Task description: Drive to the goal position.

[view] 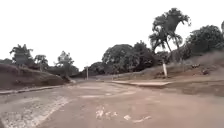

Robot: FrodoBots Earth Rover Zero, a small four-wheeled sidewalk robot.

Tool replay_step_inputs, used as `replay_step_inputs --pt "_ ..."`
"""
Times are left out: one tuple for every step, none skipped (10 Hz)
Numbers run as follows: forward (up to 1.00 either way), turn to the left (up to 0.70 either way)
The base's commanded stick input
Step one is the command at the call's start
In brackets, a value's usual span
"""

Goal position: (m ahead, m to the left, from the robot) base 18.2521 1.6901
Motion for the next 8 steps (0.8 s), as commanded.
replay_step_inputs --pt "0.85 0.0" --pt "0.85 0.0" --pt "0.85 0.0" --pt "0.85 0.0" --pt "0.85 0.0" --pt "0.85 0.0" --pt "0.85 0.0" --pt "0.85 0.0"
